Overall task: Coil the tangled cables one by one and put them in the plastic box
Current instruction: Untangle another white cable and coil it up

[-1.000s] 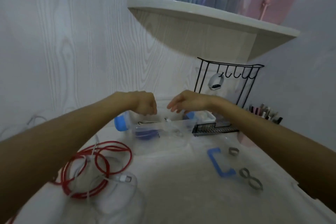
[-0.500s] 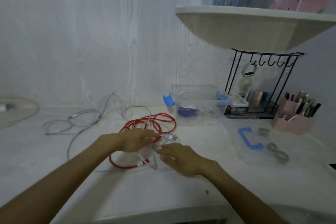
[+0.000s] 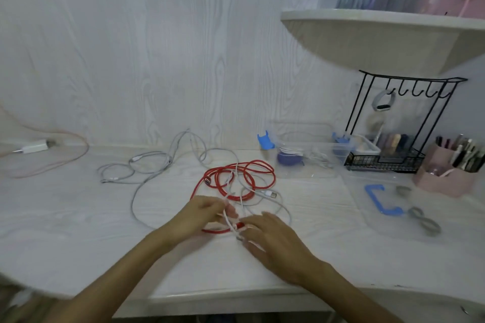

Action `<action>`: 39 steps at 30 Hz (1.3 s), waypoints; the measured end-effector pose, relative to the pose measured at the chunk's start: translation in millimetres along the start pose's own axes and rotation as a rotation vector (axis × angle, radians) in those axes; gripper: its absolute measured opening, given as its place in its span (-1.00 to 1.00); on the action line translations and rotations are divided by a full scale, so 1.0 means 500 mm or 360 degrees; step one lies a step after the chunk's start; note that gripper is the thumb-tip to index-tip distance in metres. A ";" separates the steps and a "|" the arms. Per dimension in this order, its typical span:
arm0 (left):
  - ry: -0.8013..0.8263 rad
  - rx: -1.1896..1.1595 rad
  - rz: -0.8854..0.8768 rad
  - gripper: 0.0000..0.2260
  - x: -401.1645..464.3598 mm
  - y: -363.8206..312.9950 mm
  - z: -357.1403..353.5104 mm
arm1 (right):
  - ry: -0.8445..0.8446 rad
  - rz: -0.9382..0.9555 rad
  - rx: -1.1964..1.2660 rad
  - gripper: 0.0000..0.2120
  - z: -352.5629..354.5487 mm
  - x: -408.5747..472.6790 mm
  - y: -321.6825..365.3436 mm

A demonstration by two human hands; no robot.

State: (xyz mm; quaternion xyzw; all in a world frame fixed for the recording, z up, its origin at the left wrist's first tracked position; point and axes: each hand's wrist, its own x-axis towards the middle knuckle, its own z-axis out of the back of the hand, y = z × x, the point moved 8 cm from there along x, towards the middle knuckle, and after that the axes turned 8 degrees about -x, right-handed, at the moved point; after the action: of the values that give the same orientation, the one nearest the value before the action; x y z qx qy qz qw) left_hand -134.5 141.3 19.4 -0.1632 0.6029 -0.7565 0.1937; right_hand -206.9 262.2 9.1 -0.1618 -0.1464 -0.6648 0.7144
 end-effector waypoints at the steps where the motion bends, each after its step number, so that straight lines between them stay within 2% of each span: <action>1: -0.0116 -0.0148 0.0054 -0.71 0.008 -0.003 0.010 | -0.0014 -0.0098 0.0090 -0.74 0.003 -0.005 -0.009; 4: -0.0398 -0.0300 0.0188 -0.72 0.019 0.003 0.056 | -0.0172 -0.0635 0.0397 -0.67 0.028 -0.017 -0.097; 6: -0.0486 -0.0172 0.0206 -0.73 0.020 0.008 0.084 | -0.0261 -0.0881 0.0299 -0.72 0.045 -0.011 -0.160; 7: -0.0496 -0.0101 0.0209 -0.73 0.020 0.011 0.094 | -0.0187 -0.0957 0.0208 -0.75 0.040 0.001 -0.183; 10: -0.0546 0.0227 0.0146 -0.75 0.019 0.012 0.123 | 0.0320 -0.1005 -0.0085 -0.74 -0.028 0.040 -0.209; 11: -0.0607 0.0330 0.0087 -0.75 0.017 0.003 0.140 | 0.0361 -0.1012 -0.0153 -0.78 -0.035 0.050 -0.214; 15: -0.1038 0.0396 -0.0095 -0.74 0.003 -0.033 0.258 | 0.0052 -0.1288 -0.0094 -0.80 0.045 0.061 -0.285; 17: -0.1275 0.0493 -0.0062 -0.73 -0.012 -0.041 0.326 | -0.0166 -0.1483 0.0140 -0.84 0.101 0.036 -0.339; 19: -0.1346 0.0713 0.0047 -0.73 -0.019 -0.035 0.372 | -0.0290 -0.1599 0.0306 -0.88 0.134 0.003 -0.385; 21: -0.1155 0.0943 0.0207 -0.76 -0.007 -0.019 0.380 | -0.0302 -0.1620 0.0499 -0.84 0.149 -0.011 -0.402; 23: -0.0926 0.1187 0.0274 -0.77 0.009 -0.016 0.351 | -0.0326 -0.1609 0.0939 -0.83 0.152 -0.006 -0.393; 25: -0.0812 0.1558 0.0144 -0.59 0.026 -0.043 0.302 | -0.0292 -0.1522 0.1242 -0.84 0.163 0.017 -0.369; 27: -0.0793 0.1705 -0.0165 -0.47 0.041 -0.105 0.239 | -0.0242 -0.1349 0.1328 -0.85 0.190 0.051 -0.337; 28: -0.0748 0.1627 -0.0351 -0.47 0.049 -0.139 0.204 | -0.0225 -0.1264 0.1319 -0.85 0.208 0.070 -0.319; 30: -0.0412 0.1194 -0.0570 -0.54 0.068 -0.188 0.119 | -0.0207 -0.1115 0.1312 -0.84 0.239 0.108 -0.280; 32: 0.0134 0.0652 -0.0388 -0.46 0.084 -0.201 0.010 | -0.0226 -0.0982 0.1439 -0.82 0.266 0.147 -0.239; 33: 0.0305 0.0520 -0.0289 -0.42 0.085 -0.203 -0.041 | -0.0252 -0.0927 0.1530 -0.82 0.280 0.164 -0.221; 34: 0.0403 0.0474 -0.0254 -0.44 0.088 -0.205 -0.082 | -0.0292 -0.0890 0.1607 -0.82 0.294 0.178 -0.211; 37: 0.0521 0.0281 -0.0300 -0.91 0.094 -0.201 -0.126 | -0.0561 -0.0970 0.1661 -0.86 0.350 0.176 -0.244; 39: 0.0472 0.0141 -0.0248 -0.79 0.081 -0.184 -0.068 | -0.0768 -0.1212 0.1604 -0.86 0.378 0.125 -0.319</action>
State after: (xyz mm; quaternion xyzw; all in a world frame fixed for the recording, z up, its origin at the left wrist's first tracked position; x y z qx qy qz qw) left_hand -195.0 168.6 102.2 -0.0872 0.5764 -0.8109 0.0505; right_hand -360.5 276.0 212.4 0.1102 -0.6409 -0.6659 0.3656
